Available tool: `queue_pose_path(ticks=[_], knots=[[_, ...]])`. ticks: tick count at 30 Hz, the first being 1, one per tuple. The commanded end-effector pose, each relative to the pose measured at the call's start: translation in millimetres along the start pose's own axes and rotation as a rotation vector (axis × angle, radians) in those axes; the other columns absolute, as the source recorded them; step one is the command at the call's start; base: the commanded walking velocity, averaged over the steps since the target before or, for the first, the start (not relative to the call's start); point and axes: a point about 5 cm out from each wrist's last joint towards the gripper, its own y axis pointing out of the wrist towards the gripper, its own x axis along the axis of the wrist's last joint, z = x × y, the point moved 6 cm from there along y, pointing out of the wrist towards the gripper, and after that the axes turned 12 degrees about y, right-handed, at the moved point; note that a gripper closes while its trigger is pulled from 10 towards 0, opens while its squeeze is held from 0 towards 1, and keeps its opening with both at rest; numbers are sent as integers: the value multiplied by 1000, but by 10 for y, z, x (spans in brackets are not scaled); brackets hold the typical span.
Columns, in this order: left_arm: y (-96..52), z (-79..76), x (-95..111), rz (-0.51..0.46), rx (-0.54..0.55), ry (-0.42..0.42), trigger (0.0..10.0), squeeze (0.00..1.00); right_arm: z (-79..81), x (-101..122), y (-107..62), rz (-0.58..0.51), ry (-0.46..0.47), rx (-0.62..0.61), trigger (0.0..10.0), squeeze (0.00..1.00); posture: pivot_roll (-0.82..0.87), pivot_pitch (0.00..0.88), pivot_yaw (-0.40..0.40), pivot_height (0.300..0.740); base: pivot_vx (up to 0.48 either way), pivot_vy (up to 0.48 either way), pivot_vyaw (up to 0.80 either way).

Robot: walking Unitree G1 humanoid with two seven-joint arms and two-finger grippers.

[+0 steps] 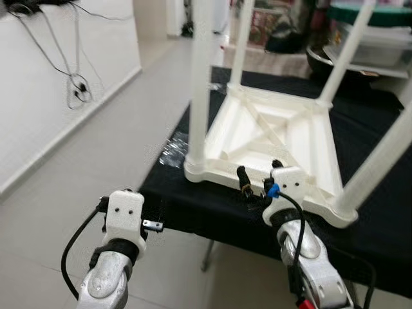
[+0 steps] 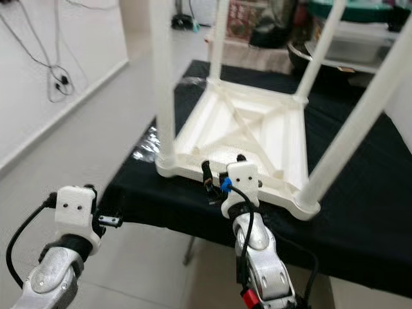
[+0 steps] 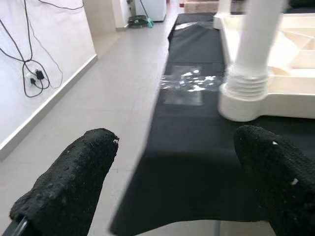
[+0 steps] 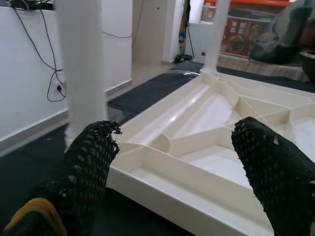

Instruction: Building children table

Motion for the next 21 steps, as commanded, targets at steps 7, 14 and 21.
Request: queue_pose_path(ticks=[7, 14, 21], knots=[[3, 7, -30, 18, 1, 4, 10000, 0, 9, 26, 50, -4, 10, -1, 10000, 0, 142, 83, -109, 740, 0, 0, 0], [26, 38, 37, -2, 12, 11, 10000, 0, -49, 83, 99, -11, 45, -29, 10000, 0, 140, 91, -108, 740, 0, 0, 0], [44, 58, 89, -18, 15, 21, 10000, 0, 81, 98, 270, 33, 139, 125, 10000, 0, 143, 108, -108, 740, 0, 0, 0]])
